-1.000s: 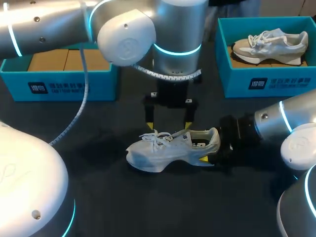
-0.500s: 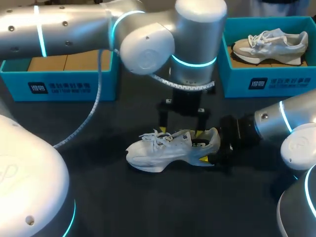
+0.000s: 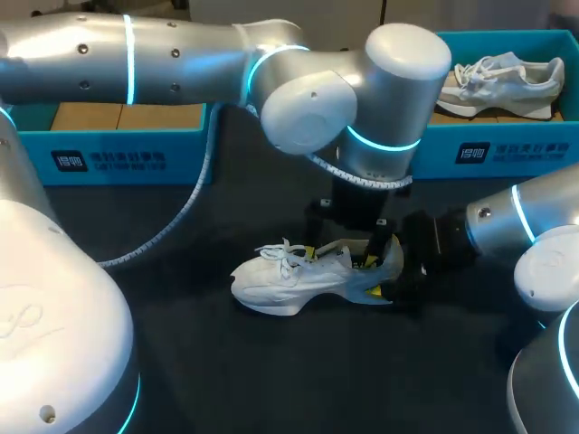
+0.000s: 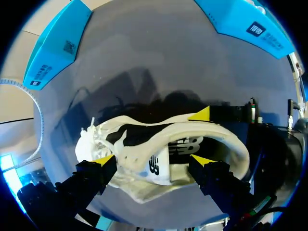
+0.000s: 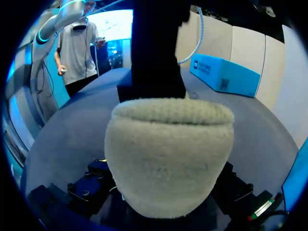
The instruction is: Take the shoe out of the shoebox, open the shoe tongue, remove and reinsert the insole, then place the shoe into the shoebox
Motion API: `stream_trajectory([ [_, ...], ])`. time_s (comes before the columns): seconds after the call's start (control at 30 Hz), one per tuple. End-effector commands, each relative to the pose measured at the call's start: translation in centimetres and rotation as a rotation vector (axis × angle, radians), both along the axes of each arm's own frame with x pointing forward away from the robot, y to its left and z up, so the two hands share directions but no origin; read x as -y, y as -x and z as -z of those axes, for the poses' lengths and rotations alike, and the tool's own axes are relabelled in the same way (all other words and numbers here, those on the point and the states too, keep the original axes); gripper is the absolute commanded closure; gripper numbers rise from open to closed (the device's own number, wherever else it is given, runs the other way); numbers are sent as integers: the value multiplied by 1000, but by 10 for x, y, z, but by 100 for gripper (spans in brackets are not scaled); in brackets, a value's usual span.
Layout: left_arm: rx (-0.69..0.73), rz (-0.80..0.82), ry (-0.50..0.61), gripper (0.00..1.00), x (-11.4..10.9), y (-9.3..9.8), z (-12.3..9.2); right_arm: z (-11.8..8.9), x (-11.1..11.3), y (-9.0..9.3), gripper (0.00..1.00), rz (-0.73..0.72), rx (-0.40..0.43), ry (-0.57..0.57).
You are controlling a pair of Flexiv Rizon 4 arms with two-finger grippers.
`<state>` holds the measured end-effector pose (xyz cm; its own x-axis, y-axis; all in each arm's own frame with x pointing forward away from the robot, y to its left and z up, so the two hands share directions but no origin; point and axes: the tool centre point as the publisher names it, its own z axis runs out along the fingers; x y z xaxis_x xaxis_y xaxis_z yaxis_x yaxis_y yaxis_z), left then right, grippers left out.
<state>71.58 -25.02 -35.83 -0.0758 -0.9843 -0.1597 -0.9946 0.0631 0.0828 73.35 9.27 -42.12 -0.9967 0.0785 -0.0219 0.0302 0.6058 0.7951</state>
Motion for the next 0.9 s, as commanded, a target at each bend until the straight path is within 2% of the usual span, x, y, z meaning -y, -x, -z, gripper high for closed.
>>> stream_trajectory([
  [0.03,-17,-15,-2,0,-2,-2,7,4,-6,1,100,3,1,5],
  [0.33,-6,-31,-61,0,-21,-1,14,4,-6,1,100,3,1,5],
  [0.67,15,-83,-95,0,-47,-3,1,4,-6,1,100,3,1,5],
  [0.7,6,-95,-92,4,-49,-3,-1,4,-6,1,100,3,1,5],
  [0.73,6,-95,-92,4,-49,-3,-1,4,-6,1,100,3,1,5],
  [0.77,-15,-101,-76,53,-52,-2,-7,4,-6,1,100,3,1,5],
  [0.83,-22,-94,-78,65,-53,0,-10,4,-6,1,100,3,1,5],
  [0.9,-56,-73,-68,71,-55,3,-15,4,-6,1,100,3,1,5],
])
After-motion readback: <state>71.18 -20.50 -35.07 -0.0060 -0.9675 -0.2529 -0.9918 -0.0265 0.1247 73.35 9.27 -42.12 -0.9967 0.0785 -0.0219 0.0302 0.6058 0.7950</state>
